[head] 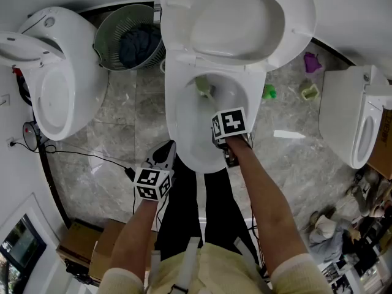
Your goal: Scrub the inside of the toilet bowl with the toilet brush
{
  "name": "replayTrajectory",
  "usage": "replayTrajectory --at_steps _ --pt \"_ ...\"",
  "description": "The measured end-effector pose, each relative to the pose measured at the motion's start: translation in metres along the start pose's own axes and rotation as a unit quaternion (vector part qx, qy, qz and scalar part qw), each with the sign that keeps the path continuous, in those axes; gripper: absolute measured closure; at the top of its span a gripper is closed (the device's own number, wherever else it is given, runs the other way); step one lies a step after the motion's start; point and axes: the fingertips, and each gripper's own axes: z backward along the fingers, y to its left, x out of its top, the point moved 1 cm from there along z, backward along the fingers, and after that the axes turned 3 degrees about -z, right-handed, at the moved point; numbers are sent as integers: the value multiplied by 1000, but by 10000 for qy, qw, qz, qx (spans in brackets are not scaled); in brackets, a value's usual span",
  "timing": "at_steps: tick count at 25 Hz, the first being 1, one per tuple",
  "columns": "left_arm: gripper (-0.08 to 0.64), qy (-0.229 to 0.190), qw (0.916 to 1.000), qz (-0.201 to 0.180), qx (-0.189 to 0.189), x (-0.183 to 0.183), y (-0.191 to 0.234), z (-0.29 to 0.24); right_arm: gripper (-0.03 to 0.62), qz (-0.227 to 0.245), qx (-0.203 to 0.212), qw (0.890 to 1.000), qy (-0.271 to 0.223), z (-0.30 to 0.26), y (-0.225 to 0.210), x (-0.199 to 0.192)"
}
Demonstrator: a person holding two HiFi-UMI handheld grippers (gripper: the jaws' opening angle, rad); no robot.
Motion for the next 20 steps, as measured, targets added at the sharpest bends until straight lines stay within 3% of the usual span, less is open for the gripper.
replayTrajectory --at_steps 20 --pt "548 -89 9996 -225 -177 19 -23 -4 565 -825 -334 9957 -255 22 -53 -32"
